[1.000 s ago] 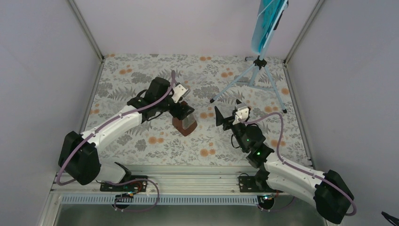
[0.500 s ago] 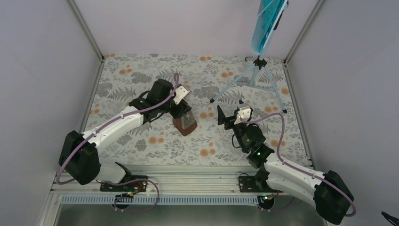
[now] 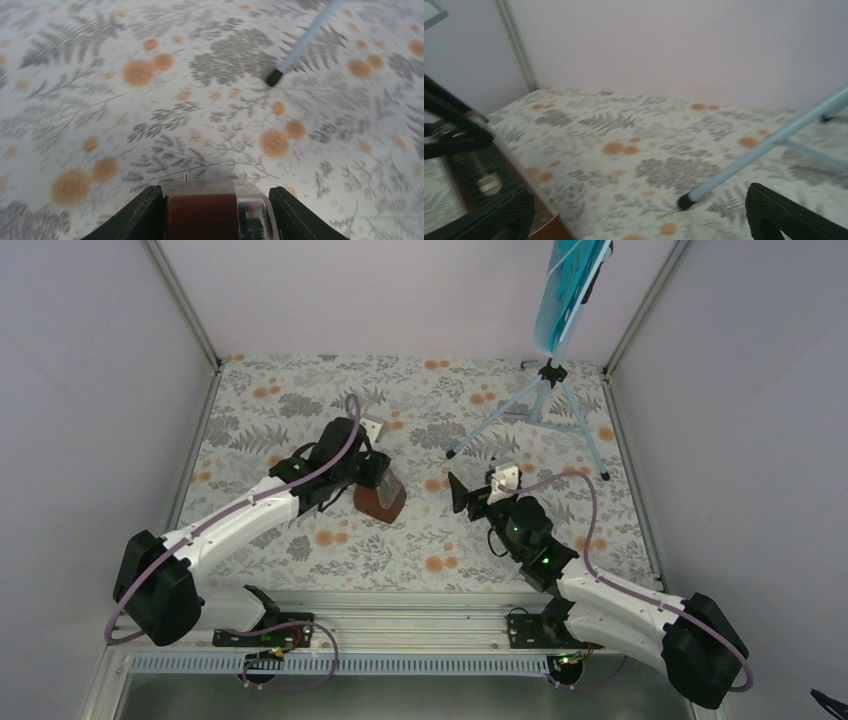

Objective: Pack up the instrument practice props

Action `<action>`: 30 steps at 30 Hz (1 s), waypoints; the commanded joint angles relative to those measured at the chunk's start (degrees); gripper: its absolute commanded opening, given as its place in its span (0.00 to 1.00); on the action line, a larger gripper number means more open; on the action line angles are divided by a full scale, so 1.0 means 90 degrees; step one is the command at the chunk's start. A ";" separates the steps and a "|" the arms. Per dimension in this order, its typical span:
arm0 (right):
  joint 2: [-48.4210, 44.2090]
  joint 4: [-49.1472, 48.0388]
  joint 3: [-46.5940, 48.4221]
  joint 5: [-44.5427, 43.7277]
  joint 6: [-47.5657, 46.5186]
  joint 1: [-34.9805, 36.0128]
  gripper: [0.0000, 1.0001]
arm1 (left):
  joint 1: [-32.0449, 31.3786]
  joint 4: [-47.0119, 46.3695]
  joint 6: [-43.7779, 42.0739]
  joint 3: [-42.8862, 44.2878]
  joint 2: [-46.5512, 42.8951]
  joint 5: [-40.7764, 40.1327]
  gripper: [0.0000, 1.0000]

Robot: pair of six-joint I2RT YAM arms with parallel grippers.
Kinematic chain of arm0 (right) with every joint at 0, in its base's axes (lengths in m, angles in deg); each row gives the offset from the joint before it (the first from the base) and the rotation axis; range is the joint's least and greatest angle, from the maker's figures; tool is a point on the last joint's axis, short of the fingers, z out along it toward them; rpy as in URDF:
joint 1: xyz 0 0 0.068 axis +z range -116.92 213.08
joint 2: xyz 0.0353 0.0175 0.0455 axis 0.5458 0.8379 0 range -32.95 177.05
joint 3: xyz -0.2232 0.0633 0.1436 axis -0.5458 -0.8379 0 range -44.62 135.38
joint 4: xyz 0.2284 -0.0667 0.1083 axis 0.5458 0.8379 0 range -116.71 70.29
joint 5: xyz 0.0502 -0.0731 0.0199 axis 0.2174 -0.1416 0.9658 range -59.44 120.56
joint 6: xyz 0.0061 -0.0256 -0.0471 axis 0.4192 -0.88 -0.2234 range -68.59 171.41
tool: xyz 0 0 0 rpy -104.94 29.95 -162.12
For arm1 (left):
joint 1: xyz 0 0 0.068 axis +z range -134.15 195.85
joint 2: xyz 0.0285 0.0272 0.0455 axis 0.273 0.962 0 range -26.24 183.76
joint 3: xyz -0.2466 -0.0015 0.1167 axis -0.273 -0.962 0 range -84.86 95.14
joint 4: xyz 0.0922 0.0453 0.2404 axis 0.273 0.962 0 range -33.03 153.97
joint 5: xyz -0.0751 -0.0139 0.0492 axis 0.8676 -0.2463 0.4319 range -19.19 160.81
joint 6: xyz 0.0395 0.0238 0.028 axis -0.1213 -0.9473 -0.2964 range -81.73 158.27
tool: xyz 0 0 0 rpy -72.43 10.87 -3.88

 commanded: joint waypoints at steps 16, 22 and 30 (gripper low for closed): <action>0.2068 0.0023 0.0338 0.2808 0.1857 0.0772 0.97 | -0.0878 0.0156 0.1913 0.0171 -0.0329 -0.1692 0.92; 0.3572 0.0366 0.1315 0.2583 0.1602 0.1276 0.88 | -0.0649 0.0283 0.0665 0.0713 -0.0804 -0.0716 1.00; 0.4983 0.0488 0.2192 0.2082 0.1677 0.1295 0.81 | 0.0495 0.0313 -0.0665 0.1194 -0.0615 0.1344 1.00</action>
